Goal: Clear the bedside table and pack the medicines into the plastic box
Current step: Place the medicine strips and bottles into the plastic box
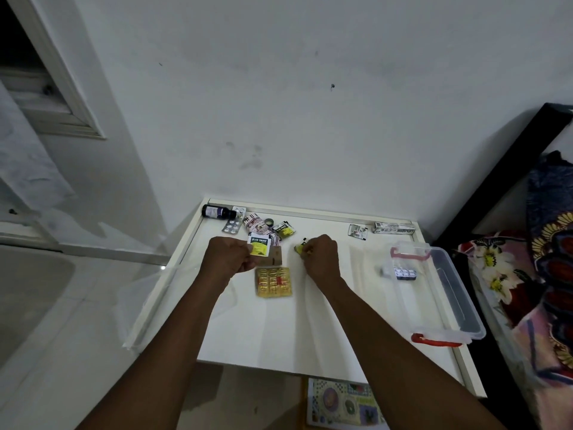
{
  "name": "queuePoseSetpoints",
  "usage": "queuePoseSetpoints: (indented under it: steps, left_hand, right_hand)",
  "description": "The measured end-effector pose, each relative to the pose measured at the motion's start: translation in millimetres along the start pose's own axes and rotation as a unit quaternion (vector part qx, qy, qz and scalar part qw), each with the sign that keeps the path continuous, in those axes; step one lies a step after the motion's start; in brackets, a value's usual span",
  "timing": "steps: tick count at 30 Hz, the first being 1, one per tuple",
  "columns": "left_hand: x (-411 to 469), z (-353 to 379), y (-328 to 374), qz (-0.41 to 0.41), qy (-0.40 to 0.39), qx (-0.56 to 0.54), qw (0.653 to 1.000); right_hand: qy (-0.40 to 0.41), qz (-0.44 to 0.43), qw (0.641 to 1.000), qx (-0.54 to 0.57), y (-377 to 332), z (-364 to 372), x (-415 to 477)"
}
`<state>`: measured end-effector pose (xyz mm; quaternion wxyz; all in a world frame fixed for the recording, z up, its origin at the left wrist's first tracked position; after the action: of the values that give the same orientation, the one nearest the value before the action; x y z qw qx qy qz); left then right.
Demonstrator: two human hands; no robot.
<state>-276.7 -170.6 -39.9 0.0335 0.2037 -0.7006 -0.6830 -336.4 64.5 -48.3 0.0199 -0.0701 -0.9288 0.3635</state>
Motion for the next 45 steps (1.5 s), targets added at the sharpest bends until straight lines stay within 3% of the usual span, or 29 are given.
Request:
queuePoseSetpoints:
  steps: [3, 6, 8, 12, 14, 16, 23, 28, 34, 45]
  left_hand:
    - [-0.7, 5.7, -0.8, -0.003, -0.013, -0.003, 1.0]
    - [-2.4, 14.9, 1.5, -0.002, -0.024, -0.002, 1.0]
    - [-3.4, 20.7, 3.9, 0.004, -0.031, 0.001, 1.0]
    - [-8.0, 35.1, 6.2, 0.008, -0.057, -0.014, 0.998]
    - [-9.9, 42.4, 6.1, 0.006, -0.071, -0.022, 0.997]
    - [-12.8, 51.1, 7.0, -0.002, -0.084, -0.034, 0.996]
    - [-23.4, 71.3, 5.6, -0.024, -0.16, -0.1, 0.982]
    - [-26.3, 76.1, 3.9, -0.037, -0.221, -0.126, 0.966]
    - [-28.8, 78.9, 4.4, -0.044, -0.233, -0.118, 0.964]
    - [-26.6, 81.6, 12.5, 0.014, -0.177, -0.032, 0.984]
  right_hand:
    - [0.018, 0.052, 0.996, 0.076, 16.2, -14.3, 1.3]
    - [-0.015, 0.096, 0.993, 0.068, 31.8, -16.4, 3.3]
    - [-0.038, 0.122, 0.985, 0.12, 38.2, -18.6, 3.2]
    - [-0.127, 0.126, 0.921, 0.345, 26.4, -22.0, -0.5]
    - [-0.172, 0.085, 0.903, 0.385, 9.1, -25.0, -6.4]
    - [-0.206, 0.066, 0.897, 0.385, -1.4, -23.5, -15.6]
    - [-0.152, 0.088, 0.934, 0.312, 9.1, -24.9, -17.0]
    - [-0.14, 0.086, 0.929, 0.331, 10.4, -27.9, -14.4]
    - [-0.15, 0.143, 0.892, 0.401, 13.8, -22.1, -19.9]
    - [-0.132, 0.161, 0.886, 0.414, 9.7, -15.4, -28.4]
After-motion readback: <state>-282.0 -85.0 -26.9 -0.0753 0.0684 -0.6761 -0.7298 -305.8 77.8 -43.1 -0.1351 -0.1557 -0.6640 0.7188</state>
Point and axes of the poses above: each hand's wrist, its own x-axis towards the middle knuckle, its own z-axis out of the palm, y = z × x, the point moved 8 cm from there along x, towards the middle knuckle, and after that the axes turned 9 degrees about z, right-handed, at the moved point
